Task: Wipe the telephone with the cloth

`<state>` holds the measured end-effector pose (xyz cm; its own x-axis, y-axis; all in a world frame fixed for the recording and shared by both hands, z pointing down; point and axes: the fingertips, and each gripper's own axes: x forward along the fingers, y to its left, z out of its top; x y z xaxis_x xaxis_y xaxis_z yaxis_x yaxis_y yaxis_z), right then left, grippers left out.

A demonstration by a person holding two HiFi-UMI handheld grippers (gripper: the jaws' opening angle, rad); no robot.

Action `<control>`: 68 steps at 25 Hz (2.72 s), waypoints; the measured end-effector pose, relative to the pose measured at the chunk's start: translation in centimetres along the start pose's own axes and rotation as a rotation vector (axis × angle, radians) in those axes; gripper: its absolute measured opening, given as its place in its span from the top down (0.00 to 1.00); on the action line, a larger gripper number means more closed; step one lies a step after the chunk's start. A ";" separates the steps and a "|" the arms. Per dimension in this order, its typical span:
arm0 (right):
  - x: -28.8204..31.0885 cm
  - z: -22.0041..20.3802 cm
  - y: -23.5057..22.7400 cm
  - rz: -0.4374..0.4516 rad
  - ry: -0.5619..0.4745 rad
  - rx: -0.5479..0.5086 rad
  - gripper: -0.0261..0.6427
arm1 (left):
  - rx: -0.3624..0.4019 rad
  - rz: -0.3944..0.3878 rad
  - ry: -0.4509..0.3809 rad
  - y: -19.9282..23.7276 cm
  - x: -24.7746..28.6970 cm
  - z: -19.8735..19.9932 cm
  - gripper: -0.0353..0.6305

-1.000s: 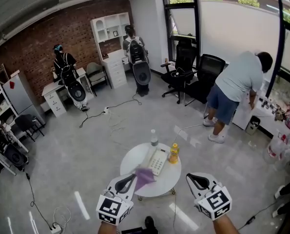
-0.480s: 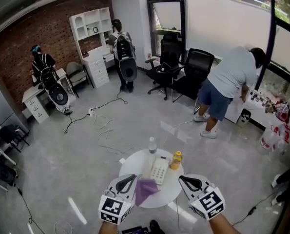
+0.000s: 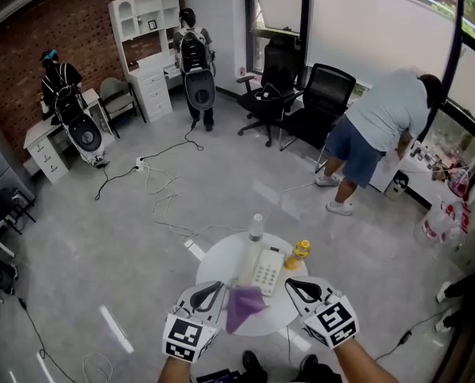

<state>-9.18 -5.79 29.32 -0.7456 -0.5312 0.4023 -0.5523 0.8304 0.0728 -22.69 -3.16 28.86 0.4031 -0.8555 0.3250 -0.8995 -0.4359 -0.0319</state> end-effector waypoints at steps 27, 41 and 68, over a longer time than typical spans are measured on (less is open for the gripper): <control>20.8 -24.9 6.6 0.308 0.373 0.037 0.76 | -0.203 0.096 0.231 5.1 8.8 -18.8 0.92; 25.5 -34.2 9.7 0.372 0.527 -0.057 0.64 | -0.264 0.082 0.293 5.3 13.4 -24.9 0.92; 20.7 -33.3 4.2 0.284 0.425 0.124 0.93 | -0.186 0.067 0.402 3.3 27.1 -30.5 0.58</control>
<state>-14.49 -7.66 68.37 -0.6696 -0.1521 0.7269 -0.4095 0.8922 -0.1906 -19.92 -19.29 66.43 0.2779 -0.6874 0.6710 -0.9513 -0.2938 0.0931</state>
